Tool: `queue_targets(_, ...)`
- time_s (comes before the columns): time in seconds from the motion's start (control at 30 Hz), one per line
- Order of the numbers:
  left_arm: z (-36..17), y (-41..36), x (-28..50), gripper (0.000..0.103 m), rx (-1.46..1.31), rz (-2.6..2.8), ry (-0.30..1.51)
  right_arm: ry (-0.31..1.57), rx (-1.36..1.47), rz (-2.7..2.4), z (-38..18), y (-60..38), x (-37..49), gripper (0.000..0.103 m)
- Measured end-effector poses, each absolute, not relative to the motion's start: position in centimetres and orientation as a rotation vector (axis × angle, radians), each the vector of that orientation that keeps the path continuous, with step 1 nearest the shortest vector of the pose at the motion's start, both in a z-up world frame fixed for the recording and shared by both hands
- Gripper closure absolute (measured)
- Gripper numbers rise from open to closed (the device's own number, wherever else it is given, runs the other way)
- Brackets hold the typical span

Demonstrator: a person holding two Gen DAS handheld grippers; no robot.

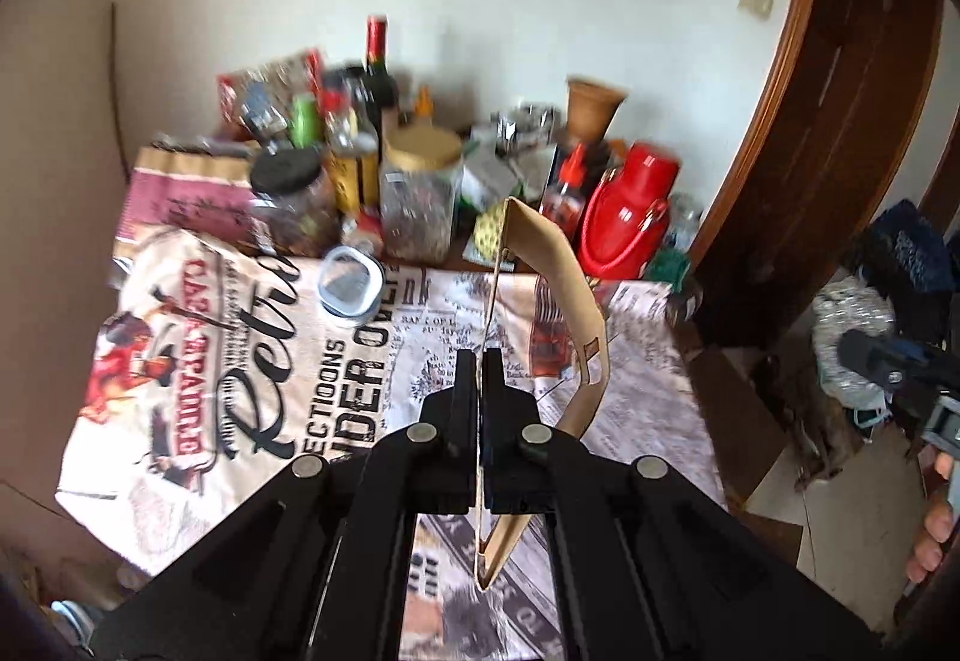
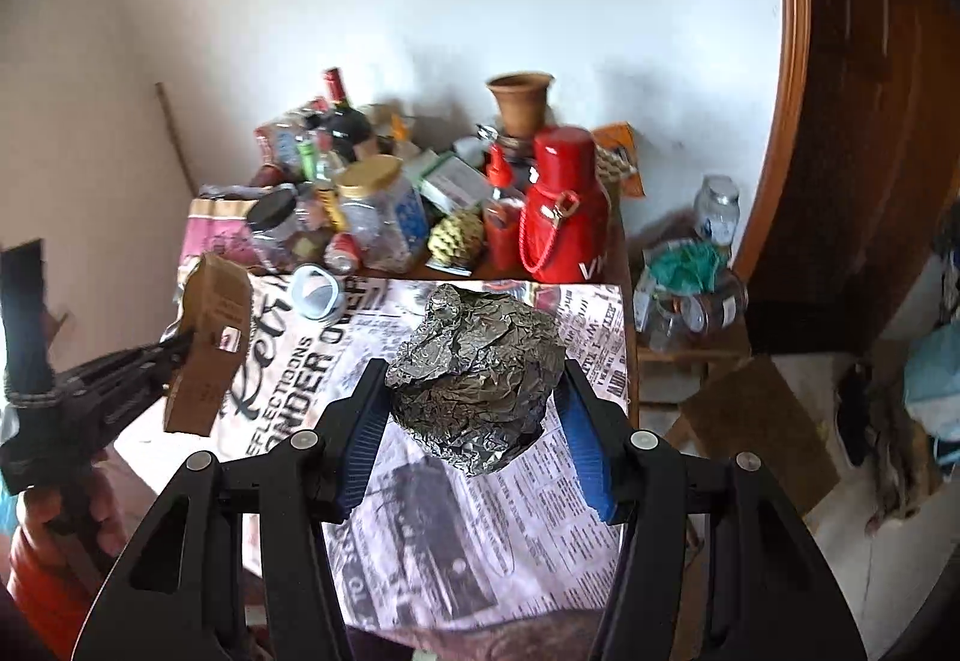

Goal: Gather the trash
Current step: 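Carry the foil ball with the right tool while the left tool carries the cardboard strip to the bin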

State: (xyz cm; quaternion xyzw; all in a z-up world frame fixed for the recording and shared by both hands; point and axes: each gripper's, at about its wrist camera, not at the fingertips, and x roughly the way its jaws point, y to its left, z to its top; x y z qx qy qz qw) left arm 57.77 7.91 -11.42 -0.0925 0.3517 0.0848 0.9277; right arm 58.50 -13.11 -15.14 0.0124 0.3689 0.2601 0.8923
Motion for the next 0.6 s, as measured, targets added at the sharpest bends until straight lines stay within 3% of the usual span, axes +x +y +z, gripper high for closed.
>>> queue_targets(0.3, -5.7, 6.8, 48.0, 0.103, -0.152, 0.14, 0.569, 0.676, 0.012, 0.569, -11.8, -13.4, 51.4, 0.051)
queue_targets(0.6, -5.7, 8.2, 36.9, 0.103, -0.098, 0.033, 0.539, 0.632, 0.04, 0.501, -11.6, -11.2, 39.8, 0.051)
